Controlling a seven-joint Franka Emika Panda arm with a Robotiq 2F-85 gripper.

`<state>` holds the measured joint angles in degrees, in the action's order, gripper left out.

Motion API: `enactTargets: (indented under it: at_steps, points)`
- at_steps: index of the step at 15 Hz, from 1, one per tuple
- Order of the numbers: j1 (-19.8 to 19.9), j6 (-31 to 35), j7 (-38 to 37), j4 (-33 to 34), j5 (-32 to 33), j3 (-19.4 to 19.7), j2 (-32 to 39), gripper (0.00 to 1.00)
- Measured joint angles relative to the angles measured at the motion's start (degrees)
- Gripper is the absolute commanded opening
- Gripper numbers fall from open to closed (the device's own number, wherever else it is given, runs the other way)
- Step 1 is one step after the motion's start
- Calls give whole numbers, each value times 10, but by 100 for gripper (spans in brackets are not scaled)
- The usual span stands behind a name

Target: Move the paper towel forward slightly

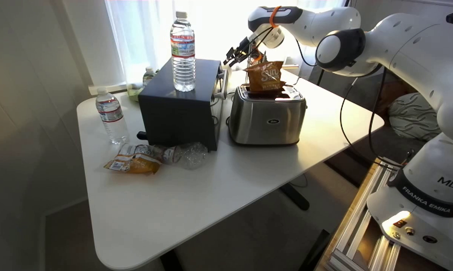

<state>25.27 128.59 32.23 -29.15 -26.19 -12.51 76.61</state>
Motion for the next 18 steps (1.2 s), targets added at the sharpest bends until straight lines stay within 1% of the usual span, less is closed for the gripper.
enactTargets:
  at_steps: [1, 2, 5, 7, 8, 9, 10, 12, 13, 15, 17, 18]
  points:
    - [0, -3, 0, 0, 0, 0, 0, 69]
    - [0, -8, 0, 0, 0, 0, 0, 67]
    - [0, -31, 0, 1, 0, -1, 0, 67]
    - [0, -46, 0, 1, 0, -1, 0, 69]
    - [0, -53, -1, 1, 0, -1, 0, 72]
    - [0, -59, -1, 1, 0, -1, 0, 69]
    - [0, -59, -1, 1, 0, -1, 0, 69]
    - [-2, -39, 1, 5, 5, 1, 0, 70]
    - [-3, -26, 1, 8, 9, 5, 0, 77]
    - [-5, -5, 1, 10, 16, 12, 0, 85]
    - [-5, 0, -4, 16, 27, 16, 3, 100]
    - [-5, -3, -10, 28, 36, 16, 9, 100]
